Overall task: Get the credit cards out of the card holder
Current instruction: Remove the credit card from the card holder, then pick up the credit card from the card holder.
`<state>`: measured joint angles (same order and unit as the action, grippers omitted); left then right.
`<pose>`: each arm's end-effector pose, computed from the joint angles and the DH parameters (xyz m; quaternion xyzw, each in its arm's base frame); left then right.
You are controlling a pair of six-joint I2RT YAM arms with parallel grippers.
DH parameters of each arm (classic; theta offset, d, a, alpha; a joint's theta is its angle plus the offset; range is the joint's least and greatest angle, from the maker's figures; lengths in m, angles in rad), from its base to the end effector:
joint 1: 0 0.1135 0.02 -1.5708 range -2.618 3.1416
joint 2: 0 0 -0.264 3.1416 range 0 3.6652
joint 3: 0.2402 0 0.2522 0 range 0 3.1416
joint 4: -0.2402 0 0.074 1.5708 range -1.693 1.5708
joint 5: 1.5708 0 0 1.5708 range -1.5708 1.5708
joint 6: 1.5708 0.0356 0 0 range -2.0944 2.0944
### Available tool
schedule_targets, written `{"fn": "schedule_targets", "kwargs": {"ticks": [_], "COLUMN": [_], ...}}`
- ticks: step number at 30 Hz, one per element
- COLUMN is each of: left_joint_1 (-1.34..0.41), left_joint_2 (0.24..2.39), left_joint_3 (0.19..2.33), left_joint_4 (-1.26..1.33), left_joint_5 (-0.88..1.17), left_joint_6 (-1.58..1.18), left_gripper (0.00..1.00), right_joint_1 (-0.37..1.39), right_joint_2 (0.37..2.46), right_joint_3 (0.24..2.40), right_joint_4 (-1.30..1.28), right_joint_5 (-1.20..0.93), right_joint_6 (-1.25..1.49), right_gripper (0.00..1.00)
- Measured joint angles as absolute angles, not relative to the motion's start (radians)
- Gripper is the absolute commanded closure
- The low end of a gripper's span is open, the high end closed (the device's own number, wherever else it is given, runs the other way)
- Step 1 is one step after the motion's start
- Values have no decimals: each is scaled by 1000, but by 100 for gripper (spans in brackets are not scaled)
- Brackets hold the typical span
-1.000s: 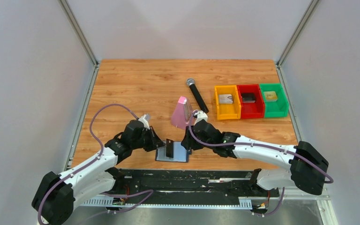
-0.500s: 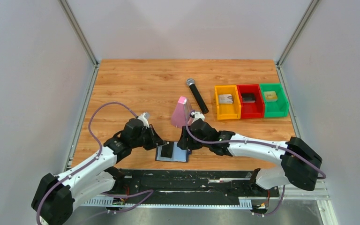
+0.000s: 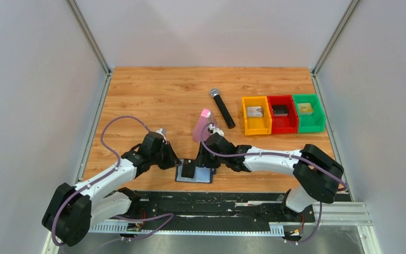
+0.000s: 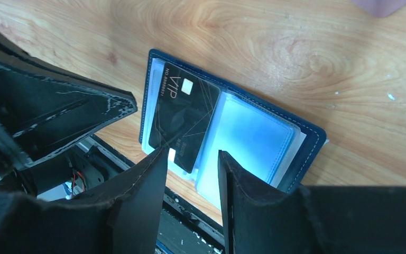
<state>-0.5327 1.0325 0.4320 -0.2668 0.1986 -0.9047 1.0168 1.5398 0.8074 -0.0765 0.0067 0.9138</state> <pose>0.1611 -0.1031 0.1682 -0.1392 0.9244 -0.2958 0.1968 0.1632 0.2633 0.1789 -0.0465 0.9271 0.3039 0.2142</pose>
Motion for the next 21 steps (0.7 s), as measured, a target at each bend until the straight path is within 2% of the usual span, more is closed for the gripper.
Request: {"fn": "schedule_targets", "kwargs": {"ticks": [21], "left_joint_1": [-529], "left_joint_2": [1137], "left_joint_3": [382], "left_joint_4": [-133], "left_joint_5": [283], "left_joint_6": [-903], "left_gripper": [86], "right_joint_1": [1017], "right_joint_2": [1688], "right_joint_3": [833], "right_joint_4": [-18], "right_joint_5": [-54], "right_joint_6": [1003], "right_gripper": [63]}}
